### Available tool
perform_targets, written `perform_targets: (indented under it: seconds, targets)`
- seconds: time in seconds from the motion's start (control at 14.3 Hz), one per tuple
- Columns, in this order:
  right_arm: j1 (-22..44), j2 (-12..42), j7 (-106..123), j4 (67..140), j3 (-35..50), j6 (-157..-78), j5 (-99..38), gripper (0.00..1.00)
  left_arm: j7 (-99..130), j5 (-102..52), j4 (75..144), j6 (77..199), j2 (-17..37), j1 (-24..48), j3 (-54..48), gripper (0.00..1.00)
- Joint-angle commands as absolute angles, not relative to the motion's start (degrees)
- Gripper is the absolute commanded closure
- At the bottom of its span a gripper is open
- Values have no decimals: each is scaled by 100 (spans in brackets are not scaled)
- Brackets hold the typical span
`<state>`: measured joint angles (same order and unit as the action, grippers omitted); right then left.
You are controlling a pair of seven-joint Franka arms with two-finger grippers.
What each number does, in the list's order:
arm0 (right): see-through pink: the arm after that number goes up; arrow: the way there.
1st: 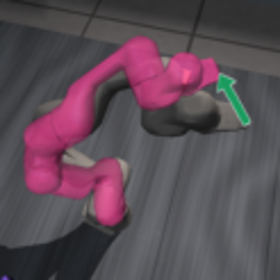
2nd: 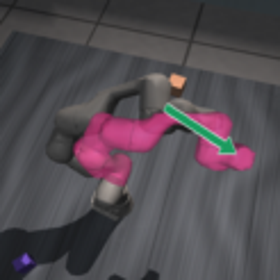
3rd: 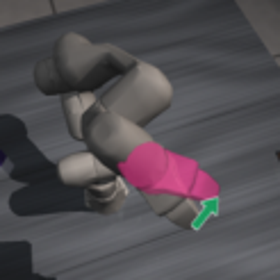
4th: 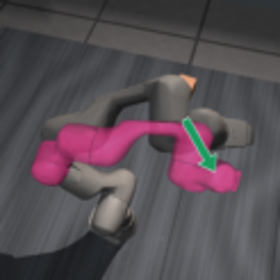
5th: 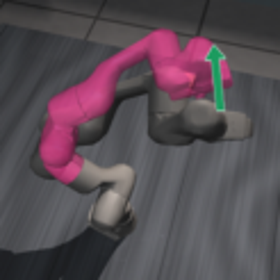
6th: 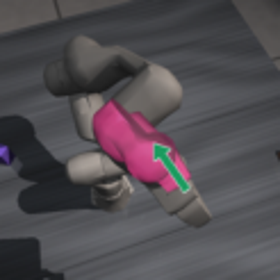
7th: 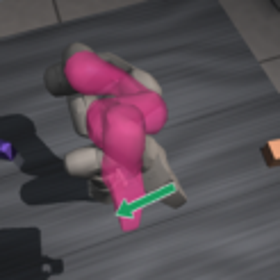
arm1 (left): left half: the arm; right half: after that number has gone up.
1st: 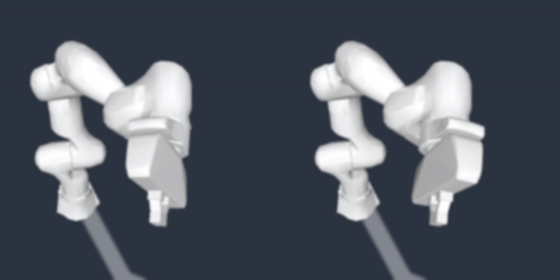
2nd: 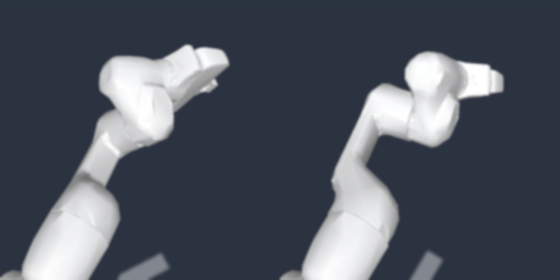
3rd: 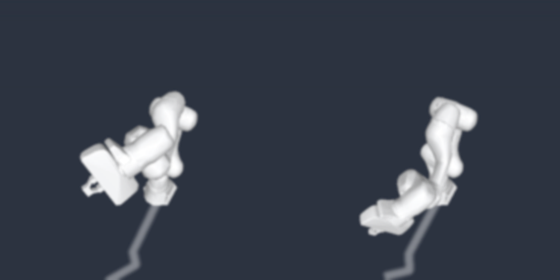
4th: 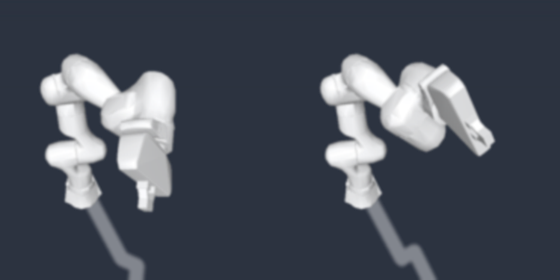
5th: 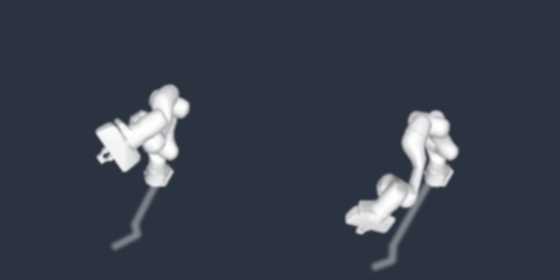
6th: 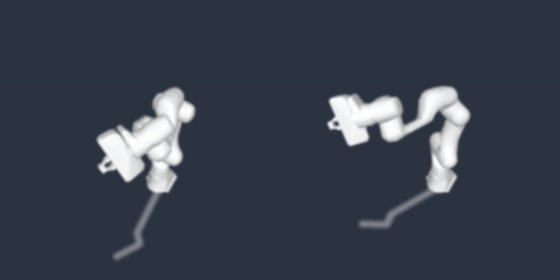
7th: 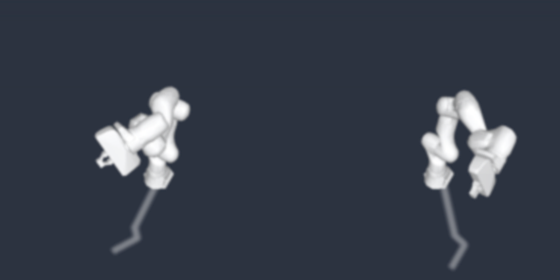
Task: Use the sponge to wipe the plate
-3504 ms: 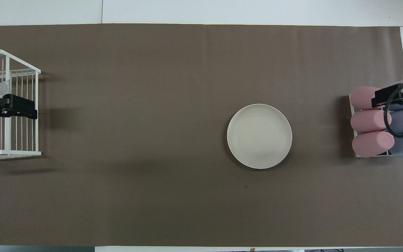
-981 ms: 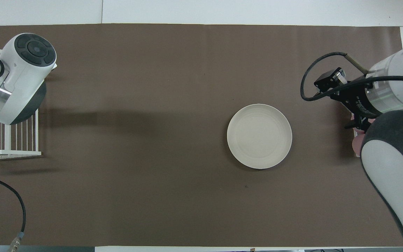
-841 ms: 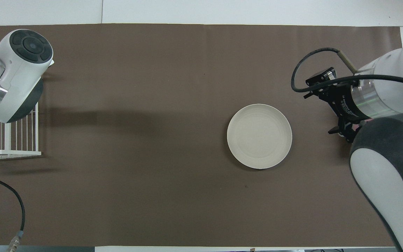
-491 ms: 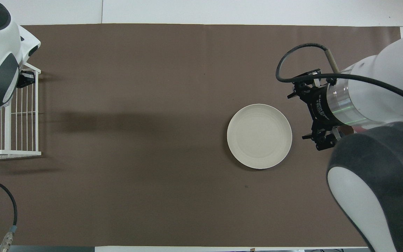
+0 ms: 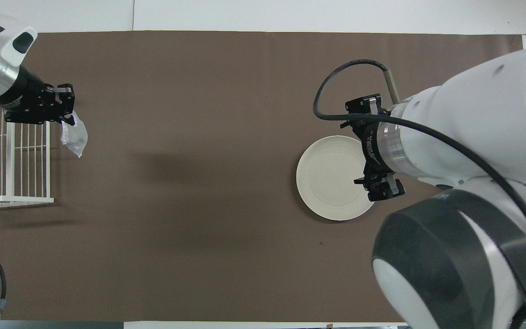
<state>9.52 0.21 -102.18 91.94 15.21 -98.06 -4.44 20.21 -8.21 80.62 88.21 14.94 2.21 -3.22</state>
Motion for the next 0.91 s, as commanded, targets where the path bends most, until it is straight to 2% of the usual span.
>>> perform_targets:
  seconds: [0.0, 0.14, 0.35, 0.49, 0.63, 0.7, 0.84]
  targets:
    - [1248, 482, -10792, 8607, 1520, -9415, -229, 0, 1749, -1912, 8287, 8640, 1284, 44, -334, 100]
    - [1563, 903, -11317, 8089, 1503, -9177, -176, 0, 1714, -2878, 8681, 8692, 1082, 9, -325, 100]
    - [2047, 1747, -12240, 6991, 1485, -8808, 61, 0, 1321, -4486, 9927, 9086, 494, -245, -325, 100]
    - [2179, 2029, -12453, 6812, 1485, -8763, 44, 0, 977, -5357, 10762, 9394, 81, -246, -334, 100]
    - [2591, 2275, -12672, 6663, 1381, -8824, 53, 0, 460, -6288, 11501, 9597, -244, -246, -325, 100]
    - [2767, 2476, -12813, 6323, 1328, -8816, 53, 0, 196, -6624, 11783, 9606, -350, -246, -334, 100]
    - [3004, 2663, -12885, 6153, 1318, -8903, 70, 0, -374, -7143, 12180, 9598, -439, -220, -334, 100]
